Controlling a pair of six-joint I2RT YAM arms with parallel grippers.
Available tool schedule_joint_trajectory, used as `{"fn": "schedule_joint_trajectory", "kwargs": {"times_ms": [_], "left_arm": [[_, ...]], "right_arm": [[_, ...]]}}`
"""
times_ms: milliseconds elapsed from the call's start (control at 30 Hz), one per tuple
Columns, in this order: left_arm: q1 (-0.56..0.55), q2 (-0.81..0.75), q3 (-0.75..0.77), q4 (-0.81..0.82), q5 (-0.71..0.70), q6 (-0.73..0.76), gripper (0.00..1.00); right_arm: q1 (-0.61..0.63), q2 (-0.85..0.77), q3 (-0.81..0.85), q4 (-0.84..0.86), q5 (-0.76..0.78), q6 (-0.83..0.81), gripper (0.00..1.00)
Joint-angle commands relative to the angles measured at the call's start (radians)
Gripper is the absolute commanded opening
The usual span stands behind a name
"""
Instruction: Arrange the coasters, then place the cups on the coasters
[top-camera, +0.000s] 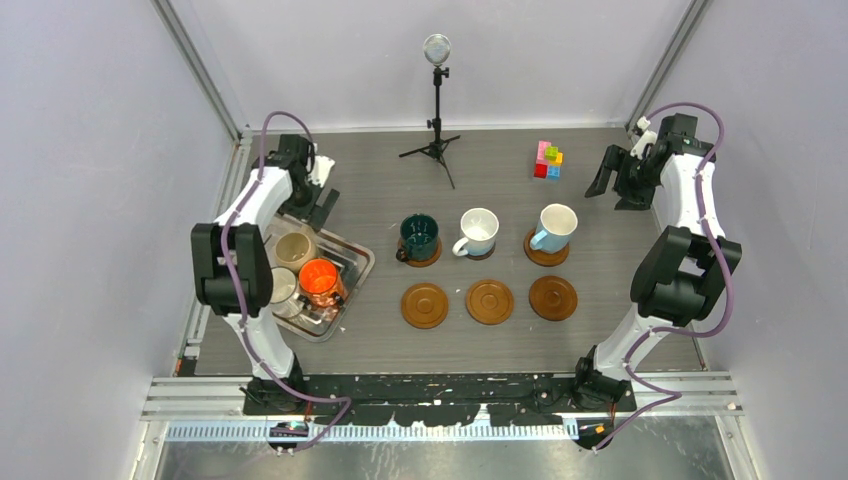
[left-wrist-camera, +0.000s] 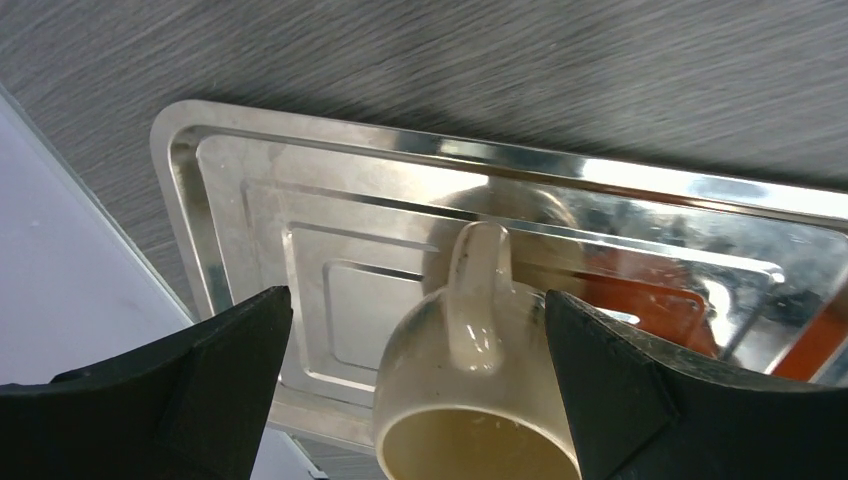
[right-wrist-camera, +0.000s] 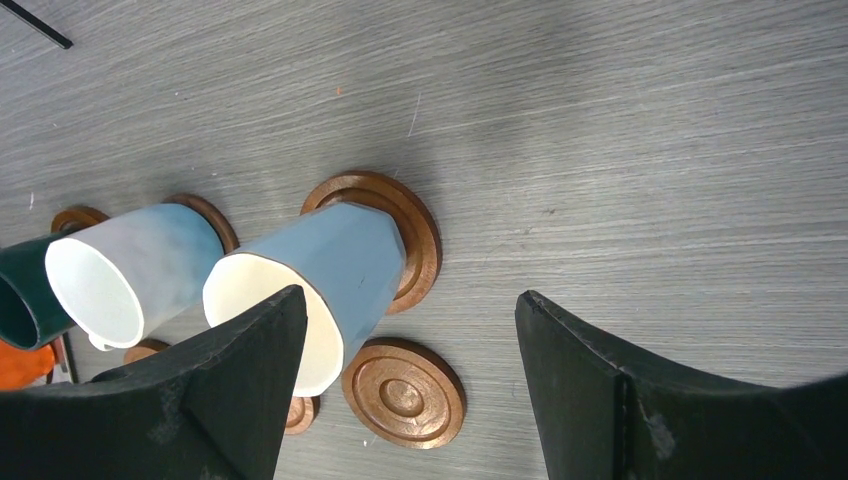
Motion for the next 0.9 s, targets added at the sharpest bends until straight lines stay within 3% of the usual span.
{"fn": "schedule_joint_trajectory", "kwargs": {"times_ms": [0,433,867], "left_arm": [[0.013,0.016,0.031,0.062,-0.085,0.008,1.0],[0.203,0.057,0.015,0.054,-0.137,0.012,0.97],[0.38,-0.082,-0.111,-0.065,-0.021,0.045,0.97]], "right_arm": [[0.006,-0.021,0.008,0.023,0.012,0.011,0.81],[0.006,-0.006,0.019,0.012,0.019,0.004,0.81],[0.006,0.013,0.03,0.006,0.015,-0.002,0.81]]}}
